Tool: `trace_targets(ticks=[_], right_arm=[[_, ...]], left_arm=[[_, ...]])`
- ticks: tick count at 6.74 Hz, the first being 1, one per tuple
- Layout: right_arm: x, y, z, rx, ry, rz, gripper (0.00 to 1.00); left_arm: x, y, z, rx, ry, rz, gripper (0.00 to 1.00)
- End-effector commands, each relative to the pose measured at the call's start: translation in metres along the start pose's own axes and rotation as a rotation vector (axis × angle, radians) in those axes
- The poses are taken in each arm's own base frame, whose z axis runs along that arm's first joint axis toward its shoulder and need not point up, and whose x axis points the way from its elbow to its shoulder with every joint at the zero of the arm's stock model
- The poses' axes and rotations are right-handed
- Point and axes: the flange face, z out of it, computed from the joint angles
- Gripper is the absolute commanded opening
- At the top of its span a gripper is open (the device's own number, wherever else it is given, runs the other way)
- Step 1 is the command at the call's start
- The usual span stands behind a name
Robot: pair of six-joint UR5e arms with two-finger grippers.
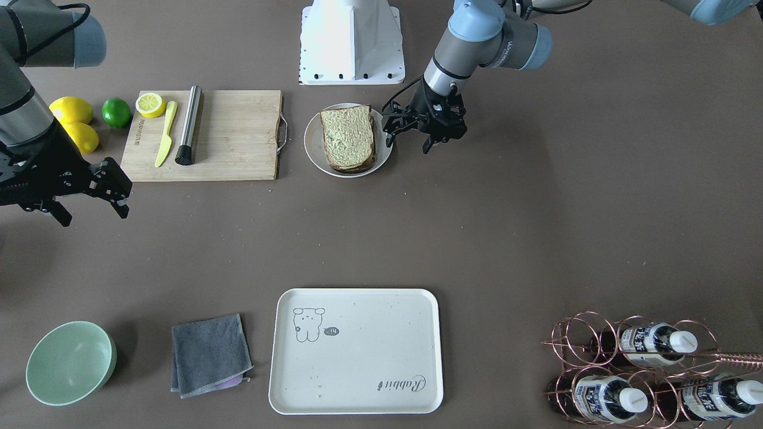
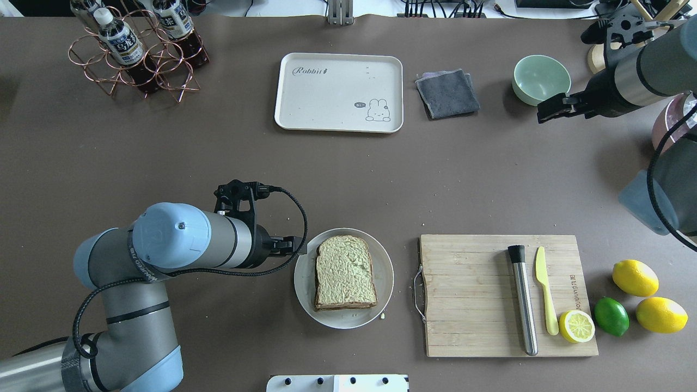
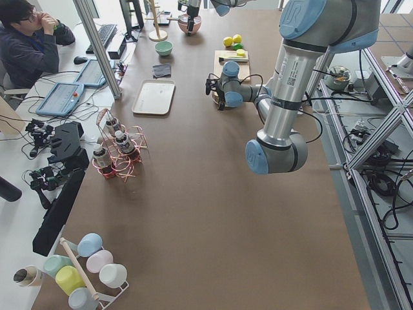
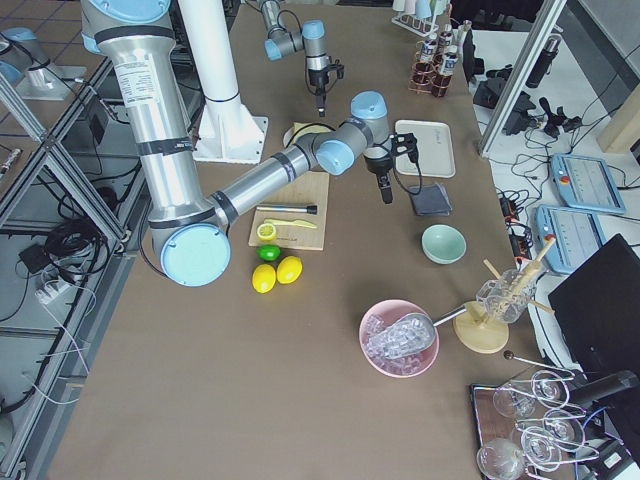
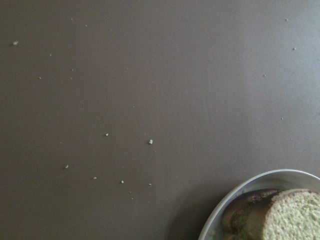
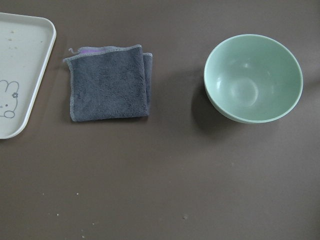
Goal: Make sandwich and place on tray
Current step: 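Withdraw the right gripper while the left gripper moves to the plate rim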
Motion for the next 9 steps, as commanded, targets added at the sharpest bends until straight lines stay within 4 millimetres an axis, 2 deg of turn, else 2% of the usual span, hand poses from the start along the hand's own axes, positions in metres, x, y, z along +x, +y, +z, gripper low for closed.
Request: trace_targets(ticks=[1,2,3,6,8,9], right_arm=[[0.019,-0.003,-0.013,-0.017,-0.035,-0.002,1.0],[0.021,-0.003,-0.013,-0.017,-0.032,-0.001,1.0],[0.022,-0.005,-0.014,-0.014,-0.032,0.002,1.0],[0.025,-0.005,-0.013,-0.013,-0.026,0.007,1.0],[0.025,-0.004,-0.013,-0.013,-0.025,0.008,1.0],[0.025,-0.004,-0.013,-0.012,-0.024,0.007,1.0]], left_arm=[[0.007,0.025,0.011,-0.03,0.006,0.018,0.66],[0.008,0.027,0.015,-0.036,0.001,0.022,0.58],[0.01,0.035,0.022,-0.049,-0.002,0.03,0.55],[0.004,0.034,0.034,-0.047,0.002,0.035,0.47],[0.008,0.034,0.034,-0.047,0.011,0.037,0.18],[0.014,0.034,0.032,-0.045,0.02,0.038,0.0]])
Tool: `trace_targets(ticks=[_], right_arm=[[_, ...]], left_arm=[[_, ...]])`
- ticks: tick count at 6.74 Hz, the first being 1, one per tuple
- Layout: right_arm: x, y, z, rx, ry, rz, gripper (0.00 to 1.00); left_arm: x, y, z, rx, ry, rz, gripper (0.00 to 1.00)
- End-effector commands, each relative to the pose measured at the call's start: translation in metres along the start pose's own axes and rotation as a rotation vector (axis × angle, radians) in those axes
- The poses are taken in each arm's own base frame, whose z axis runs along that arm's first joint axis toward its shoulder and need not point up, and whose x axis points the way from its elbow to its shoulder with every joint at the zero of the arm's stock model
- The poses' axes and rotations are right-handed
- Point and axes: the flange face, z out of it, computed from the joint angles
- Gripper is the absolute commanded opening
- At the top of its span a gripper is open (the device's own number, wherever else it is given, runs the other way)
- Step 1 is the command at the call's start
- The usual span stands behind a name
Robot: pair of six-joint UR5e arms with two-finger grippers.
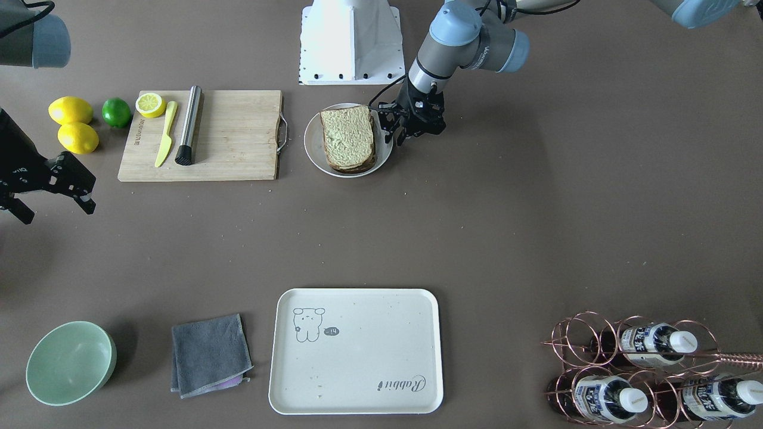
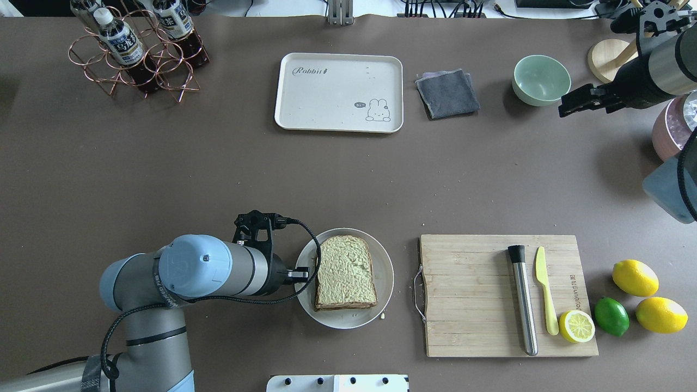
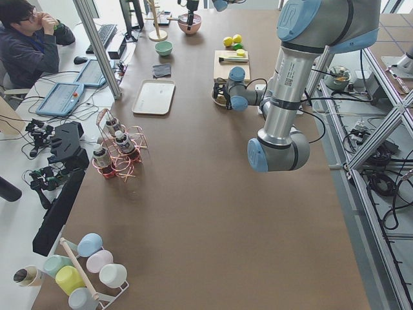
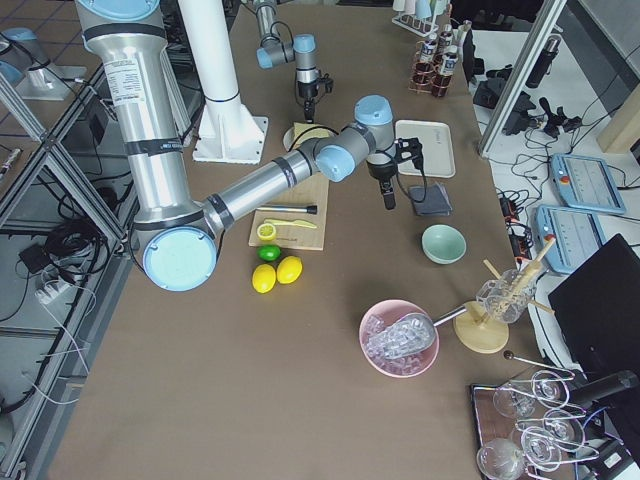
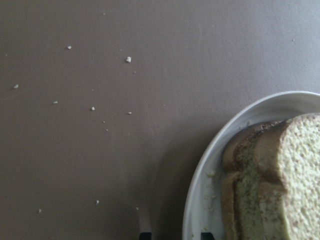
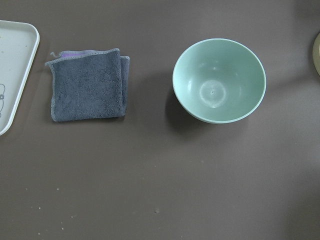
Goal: Make sandwich and place on tray
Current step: 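Grasp the rim of the white plate with the left gripper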
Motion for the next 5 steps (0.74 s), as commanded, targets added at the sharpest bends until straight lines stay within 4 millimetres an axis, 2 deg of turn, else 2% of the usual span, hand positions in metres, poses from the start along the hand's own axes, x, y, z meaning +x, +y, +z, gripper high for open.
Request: trace_targets(ticks=[1,3,5], right_arm=[[0.001,0.0,0.0,0.001,0.001,0.002,1.0],[0.004,0.002,0.001,-0.005,0.004,0.004,1.0],[0.055,0.035,0.023,-0.008,0.048,0.008,1.0]], left_arm=[[0.008,-0.002,-0.003,0.004,0.014,0.003,0.0],[0.018,-0.006,-0.008,0.006,0.033,0.006,0.0],[0.021,-0.04,-0.024,0.059,0.047,0.071,0.0]])
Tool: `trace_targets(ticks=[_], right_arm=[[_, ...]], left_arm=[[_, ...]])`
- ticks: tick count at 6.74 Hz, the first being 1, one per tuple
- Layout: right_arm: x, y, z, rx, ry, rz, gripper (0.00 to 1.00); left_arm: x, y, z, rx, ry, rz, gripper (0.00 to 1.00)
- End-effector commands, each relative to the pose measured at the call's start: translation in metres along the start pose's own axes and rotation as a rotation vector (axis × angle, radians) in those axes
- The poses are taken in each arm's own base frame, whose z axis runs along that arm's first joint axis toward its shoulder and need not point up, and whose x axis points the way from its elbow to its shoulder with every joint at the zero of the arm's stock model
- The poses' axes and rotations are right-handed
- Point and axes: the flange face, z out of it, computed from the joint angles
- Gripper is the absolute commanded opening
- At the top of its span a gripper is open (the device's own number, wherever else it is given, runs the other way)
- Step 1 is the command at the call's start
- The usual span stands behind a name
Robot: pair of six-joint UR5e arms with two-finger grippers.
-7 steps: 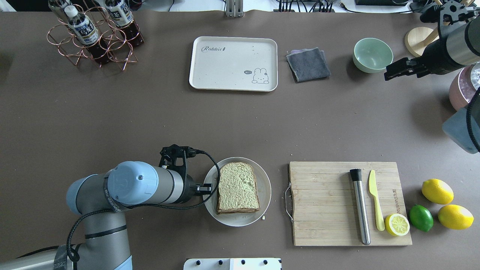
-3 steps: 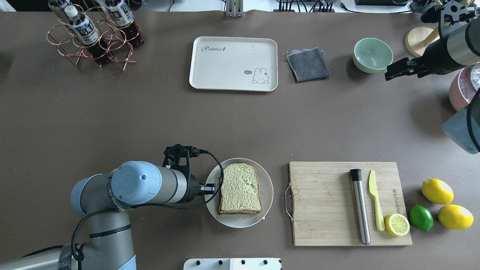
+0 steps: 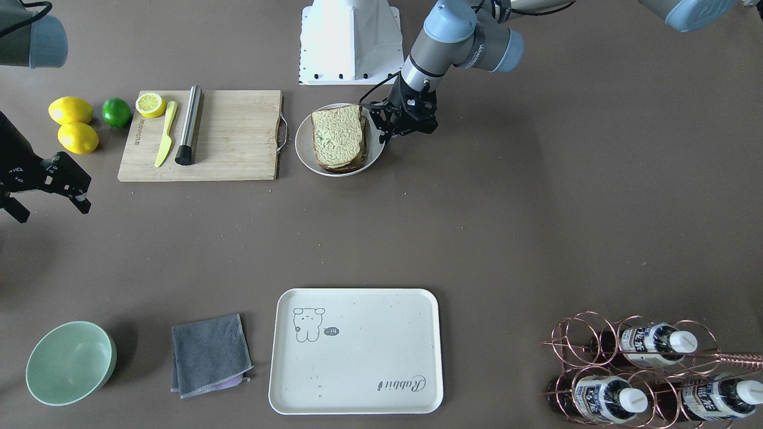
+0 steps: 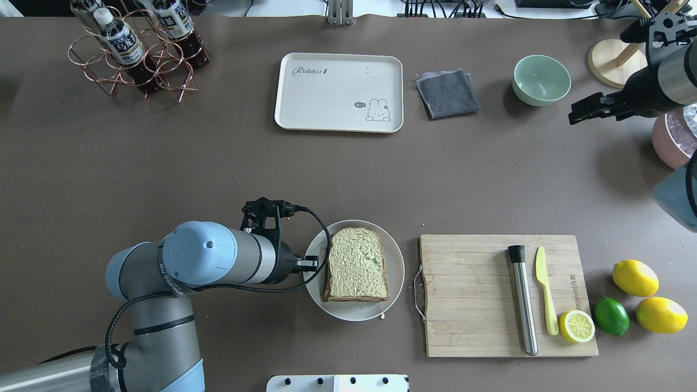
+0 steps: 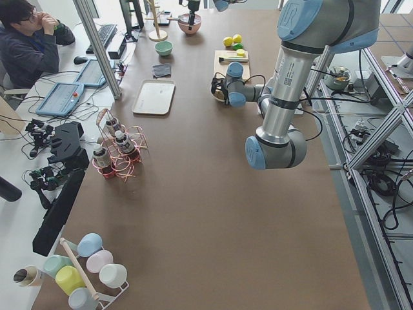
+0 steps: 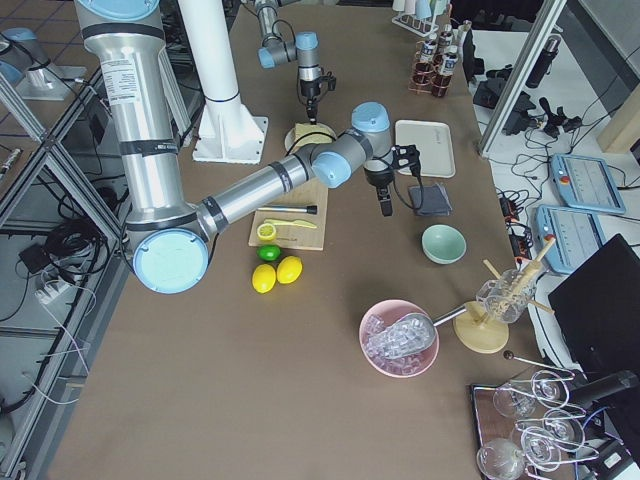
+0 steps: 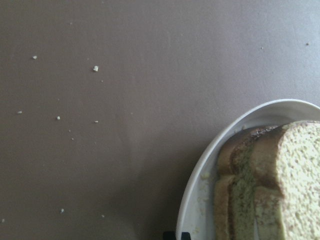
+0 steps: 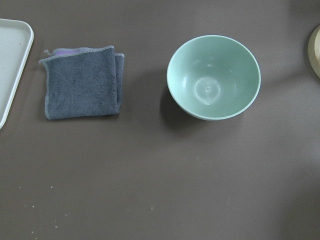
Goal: Make sandwich and place on tray
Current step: 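Grasp the rim of the white plate with the left gripper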
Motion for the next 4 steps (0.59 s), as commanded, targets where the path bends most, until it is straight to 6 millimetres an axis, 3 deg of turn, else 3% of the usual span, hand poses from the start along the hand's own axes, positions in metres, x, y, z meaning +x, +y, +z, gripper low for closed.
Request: trace_targets(ticks=[1,3,4], right_arm=[[0.031,0.014,0.008,0.002,0.006,-0.008,1.0],[0.052,0.01,0.008,-0.008,0.032,-0.022,1.0],[0.065,0.007,0.006,-0.028,0.061,-0.014,1.0]], left_arm=[[-0.005,-0.05,-0.017,0.045,0.002,0.043,0.0],[-0.013,-0.121,-0.017,0.039,-0.012,0.048,0.0],[-0.027,-0.169,-0.009,0.035,-0.019,0.051,0.0]])
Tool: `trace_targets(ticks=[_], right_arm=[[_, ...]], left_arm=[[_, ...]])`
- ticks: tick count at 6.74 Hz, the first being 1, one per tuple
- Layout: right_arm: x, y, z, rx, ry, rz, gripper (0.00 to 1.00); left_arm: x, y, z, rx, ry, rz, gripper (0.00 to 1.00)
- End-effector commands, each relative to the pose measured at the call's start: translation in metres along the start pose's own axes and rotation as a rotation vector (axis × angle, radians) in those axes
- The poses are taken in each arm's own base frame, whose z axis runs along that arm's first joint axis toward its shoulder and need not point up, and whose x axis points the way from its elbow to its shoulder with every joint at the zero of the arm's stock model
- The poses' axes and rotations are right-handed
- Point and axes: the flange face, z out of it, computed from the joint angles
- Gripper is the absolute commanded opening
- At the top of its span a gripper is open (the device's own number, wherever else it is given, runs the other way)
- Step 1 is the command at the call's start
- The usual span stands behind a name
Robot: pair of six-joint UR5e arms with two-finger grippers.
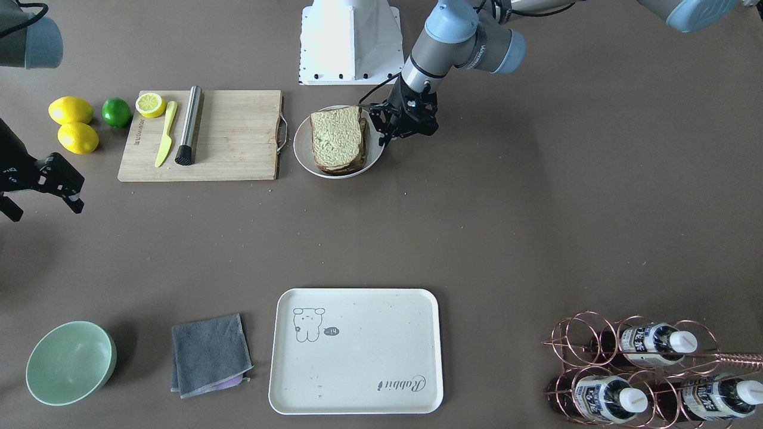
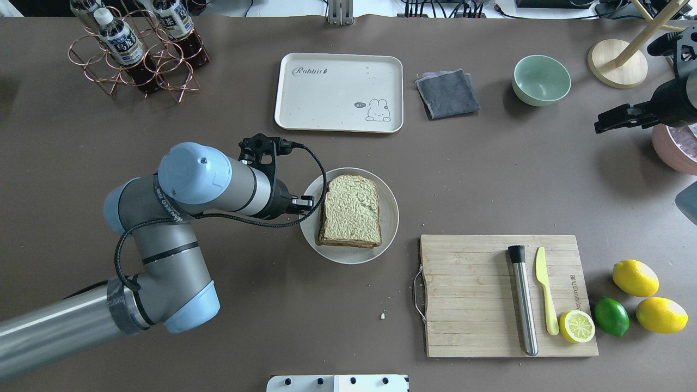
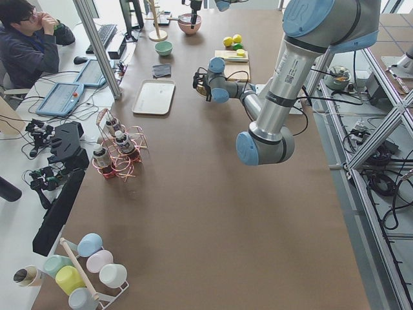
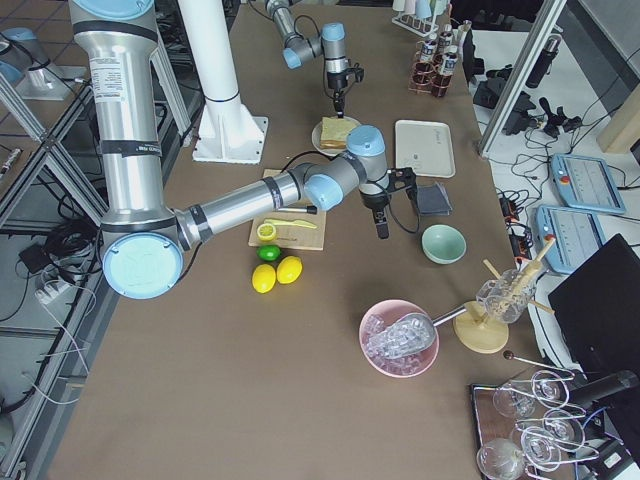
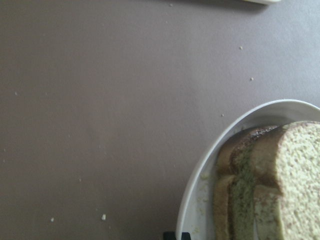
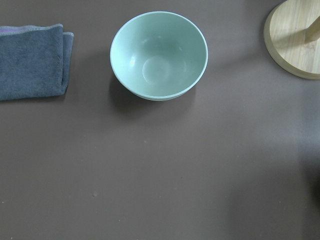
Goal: Make sandwich and place on tray
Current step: 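Carry the plate with the sandwich onto the white Rabbit tray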
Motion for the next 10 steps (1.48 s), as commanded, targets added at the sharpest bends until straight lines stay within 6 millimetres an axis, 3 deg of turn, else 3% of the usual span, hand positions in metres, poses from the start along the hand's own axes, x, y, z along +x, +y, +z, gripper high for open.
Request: trace_targets(ticks=[1,2,4,5,6,7,8,10], right_arm=[[0.023,-0.002,-0.003,-0.033,0.035,-0.009,1.0],[0.031,0.0,-0.005,-0.033,0.042,-0.005,1.0],[0.037,0.0,-0.005,-0.034,0.048,0.006,1.0],[0.037,-0.001,-0.006,-0.032,0.048,0.005,1.0],[0.037,-0.002,-0.006,-0.031,0.049,0.005,1.0],[0.039,-0.001,-0.005,-0.032,0.051,0.008,1.0],[0.047,-0.001,0.007,-0.05,0.059,0.019,1.0],[0.073,0.001,0.026,-0.089,0.087,-0.021,1.0]], left_arm=[[-0.022,-0.102,0.019,0.026,-0.014,-0.005,0.0],[-0.017,-0.149,0.025,0.035,-0.028,-0.031,0.0],[-0.023,-0.21,0.017,0.046,-0.063,-0.033,0.0],[-0.026,-0.239,0.024,0.044,-0.103,-0.042,0.0],[-0.038,-0.252,0.029,0.043,-0.136,-0.039,0.0],[-0.037,-0.265,0.044,0.05,-0.181,-0.053,0.0],[-0.04,-0.267,0.056,0.073,-0.214,-0.049,0.0],[-0.004,-0.26,0.062,0.108,-0.21,-0.014,0.0]])
